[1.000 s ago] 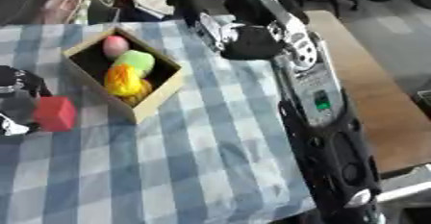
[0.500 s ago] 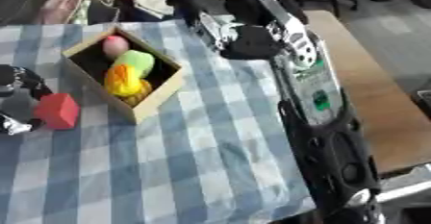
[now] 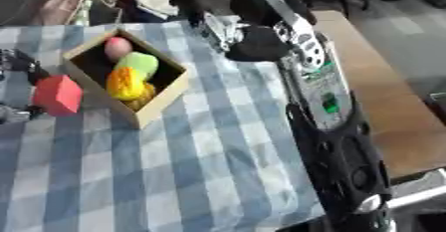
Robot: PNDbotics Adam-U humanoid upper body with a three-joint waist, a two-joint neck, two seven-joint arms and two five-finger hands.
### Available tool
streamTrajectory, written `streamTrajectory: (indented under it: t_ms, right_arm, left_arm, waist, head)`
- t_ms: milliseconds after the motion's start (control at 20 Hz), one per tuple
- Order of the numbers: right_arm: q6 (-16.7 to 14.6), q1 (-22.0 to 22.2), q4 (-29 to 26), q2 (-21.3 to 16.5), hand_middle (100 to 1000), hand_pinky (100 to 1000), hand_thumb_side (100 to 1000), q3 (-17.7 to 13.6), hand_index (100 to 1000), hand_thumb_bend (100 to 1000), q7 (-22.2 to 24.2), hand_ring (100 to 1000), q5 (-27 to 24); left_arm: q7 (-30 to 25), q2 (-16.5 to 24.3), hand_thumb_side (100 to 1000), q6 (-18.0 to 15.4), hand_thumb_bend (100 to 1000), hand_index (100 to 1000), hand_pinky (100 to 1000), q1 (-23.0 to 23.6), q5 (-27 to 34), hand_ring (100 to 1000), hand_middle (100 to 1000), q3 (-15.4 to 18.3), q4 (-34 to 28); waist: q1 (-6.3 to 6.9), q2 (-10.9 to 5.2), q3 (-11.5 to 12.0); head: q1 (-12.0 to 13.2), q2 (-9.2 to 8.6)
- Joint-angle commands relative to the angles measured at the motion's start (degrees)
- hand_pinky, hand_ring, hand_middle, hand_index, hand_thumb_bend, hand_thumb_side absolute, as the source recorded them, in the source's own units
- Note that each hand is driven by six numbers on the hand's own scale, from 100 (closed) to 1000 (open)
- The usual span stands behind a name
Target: Pick up objects on the table and place them in the box.
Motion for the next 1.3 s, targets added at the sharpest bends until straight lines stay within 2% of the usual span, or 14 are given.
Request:
streamTrajectory:
  t_ms: [50,250,500,800,1000,1050,1300]
  right_arm:
    - [0.0,-0.6,-0.6,-0.1,683,764,423,-0.1,845,100,0.1,609,-0.4]
    - [0.0,-0.5,-0.9,0.9,682,764,428,0.3,844,100,0.5,609,-0.8]
    - [0.1,-0.5,-1.6,2.0,683,764,426,0.7,844,100,0.8,611,-1.2]
    - [0.3,-0.3,-1.9,2.4,682,764,430,0.8,844,100,1.0,611,-1.3]
    - [0.4,-0.2,-1.8,2.3,682,764,431,0.7,844,100,1.0,611,-1.1]
    - [0.4,-0.2,-1.8,2.3,681,764,431,0.7,844,100,0.9,611,-1.1]
    - [0.3,-0.2,-1.7,2.1,681,763,433,0.7,843,100,0.9,611,-1.0]
  left_arm:
    - [-4.0,-0.9,238,-3.0,100,687,707,-3.5,-1.4,565,523,2.2,1.6]
    - [1.1,-5.8,244,0.2,100,709,706,-7.2,-7.0,580,545,4.2,6.9]
    - [8.4,-10.1,246,3.9,100,742,715,-9.1,-15.2,604,584,6.2,12.7]
    - [17.6,-11.1,220,9.5,100,861,757,-9.4,-23.8,687,723,8.0,16.7]
    - [21.4,-10.6,204,10.8,100,899,785,-9.1,-26.7,738,799,8.2,17.2]
    - [22.0,-10.5,303,10.7,100,915,798,-9.1,-26.9,757,827,8.2,17.3]
    - [24.1,-9.8,523,8.6,101,950,833,-8.7,-27.5,805,889,7.7,16.3]
  waist:
    - [0.34,-0.36,-0.4]
    - [-0.03,-0.30,-1.1]
    - [-0.40,-0.26,-2.5]
    - [-0.35,-0.16,-2.9]
    - [-0.35,-0.18,-2.6]
    - [-0.36,-0.19,-2.5]
    - [-0.42,-0.28,-2.1]
  head:
    - [0.6,-0.10]
    - [1.5,-0.22]
    - [2.7,-0.55]
    - [2.8,-0.65]
    - [2.5,-0.63]
    - [2.5,-0.63]
    - [2.2,-0.62]
